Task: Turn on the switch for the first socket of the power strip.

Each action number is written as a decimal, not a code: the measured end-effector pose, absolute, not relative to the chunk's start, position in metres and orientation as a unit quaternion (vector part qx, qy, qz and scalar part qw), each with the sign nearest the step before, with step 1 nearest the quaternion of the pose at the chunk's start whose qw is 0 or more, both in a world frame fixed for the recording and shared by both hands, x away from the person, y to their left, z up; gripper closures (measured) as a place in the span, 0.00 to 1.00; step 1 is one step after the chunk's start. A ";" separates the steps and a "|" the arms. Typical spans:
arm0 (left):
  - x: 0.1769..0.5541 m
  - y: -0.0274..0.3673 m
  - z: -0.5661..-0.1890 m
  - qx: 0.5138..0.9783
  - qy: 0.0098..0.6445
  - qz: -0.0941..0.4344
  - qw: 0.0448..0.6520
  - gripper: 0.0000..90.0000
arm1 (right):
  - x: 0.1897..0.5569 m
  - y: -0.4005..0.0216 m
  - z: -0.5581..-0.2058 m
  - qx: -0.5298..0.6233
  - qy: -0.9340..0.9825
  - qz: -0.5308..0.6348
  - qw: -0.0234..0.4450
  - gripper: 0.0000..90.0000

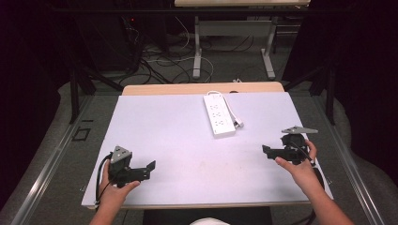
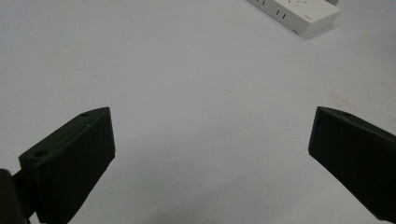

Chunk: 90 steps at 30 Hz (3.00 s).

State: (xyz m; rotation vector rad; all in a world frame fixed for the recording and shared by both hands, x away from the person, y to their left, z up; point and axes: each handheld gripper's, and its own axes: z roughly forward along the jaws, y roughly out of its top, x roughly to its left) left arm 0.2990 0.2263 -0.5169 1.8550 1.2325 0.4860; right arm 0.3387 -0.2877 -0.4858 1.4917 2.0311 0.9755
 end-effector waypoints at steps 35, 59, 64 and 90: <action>0.301 0.228 -0.519 0.734 0.507 0.212 0.400 0.01 | 0.394 -0.245 -0.438 0.506 0.783 0.303 0.197 0.24; 0.301 0.229 -0.520 0.732 0.509 0.211 0.401 0.01 | 0.438 -0.229 -0.413 0.511 0.795 0.278 0.168 0.45; 0.302 0.229 -0.520 0.733 0.508 0.211 0.401 0.01 | 0.447 -0.226 -0.412 0.513 0.796 0.272 0.169 0.46; 0.304 0.231 -0.521 0.733 0.510 0.206 0.400 0.01 | 0.491 -0.207 -0.415 0.523 0.795 0.269 0.152 0.54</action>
